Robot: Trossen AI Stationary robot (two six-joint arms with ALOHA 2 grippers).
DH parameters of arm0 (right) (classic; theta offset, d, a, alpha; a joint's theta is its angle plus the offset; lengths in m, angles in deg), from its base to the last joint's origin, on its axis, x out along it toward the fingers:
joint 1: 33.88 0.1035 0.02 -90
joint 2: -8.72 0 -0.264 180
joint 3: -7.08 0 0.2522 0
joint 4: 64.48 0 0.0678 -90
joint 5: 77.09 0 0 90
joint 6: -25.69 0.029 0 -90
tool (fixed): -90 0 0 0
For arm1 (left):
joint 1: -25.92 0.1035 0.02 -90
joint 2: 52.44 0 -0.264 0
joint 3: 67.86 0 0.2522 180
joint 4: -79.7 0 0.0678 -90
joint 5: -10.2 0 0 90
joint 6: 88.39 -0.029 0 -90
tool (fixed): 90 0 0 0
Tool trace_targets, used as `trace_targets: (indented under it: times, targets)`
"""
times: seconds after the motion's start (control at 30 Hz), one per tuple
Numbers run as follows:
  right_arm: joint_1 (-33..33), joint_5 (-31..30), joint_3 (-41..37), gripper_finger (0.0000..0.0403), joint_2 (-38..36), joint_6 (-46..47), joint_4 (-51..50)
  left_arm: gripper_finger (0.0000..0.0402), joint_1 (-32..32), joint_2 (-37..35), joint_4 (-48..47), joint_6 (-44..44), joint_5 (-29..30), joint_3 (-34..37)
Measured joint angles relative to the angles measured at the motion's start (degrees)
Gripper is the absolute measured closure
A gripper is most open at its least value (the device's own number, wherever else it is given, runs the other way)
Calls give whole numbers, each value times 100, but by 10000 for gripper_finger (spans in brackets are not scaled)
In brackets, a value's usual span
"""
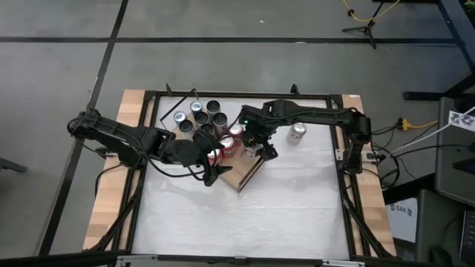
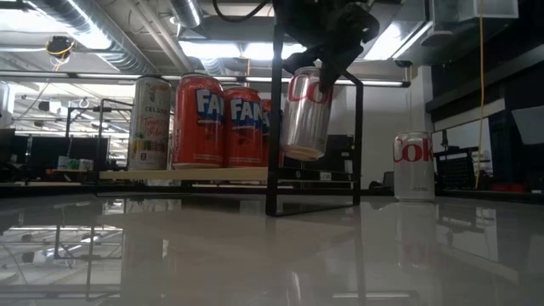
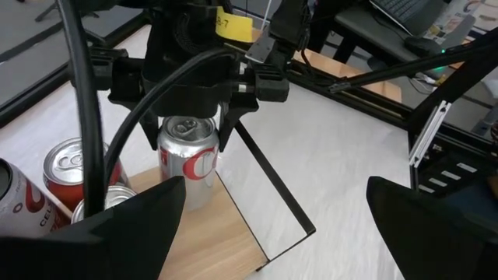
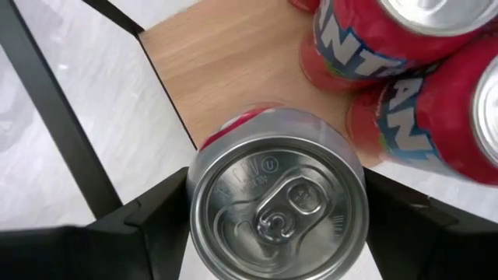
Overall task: Place canned beverage on shelf
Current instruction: Put the left red-silver soda can on the shelf
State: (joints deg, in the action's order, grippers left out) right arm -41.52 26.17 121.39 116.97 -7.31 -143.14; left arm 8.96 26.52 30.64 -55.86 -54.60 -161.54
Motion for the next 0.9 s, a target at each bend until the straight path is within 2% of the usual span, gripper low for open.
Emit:
trace_targets:
  times: [0.23,0.6,0.9]
  targets:
    - [0,23,-4,102,10,0,54,8,0,0,7,0,-1,0]
    - [0,2,-15,65,20,17,85,8,0,0,12,0,-1,0]
    - [0,-9,-17,60,24,15,101,8,0,0,12,2,-1,0]
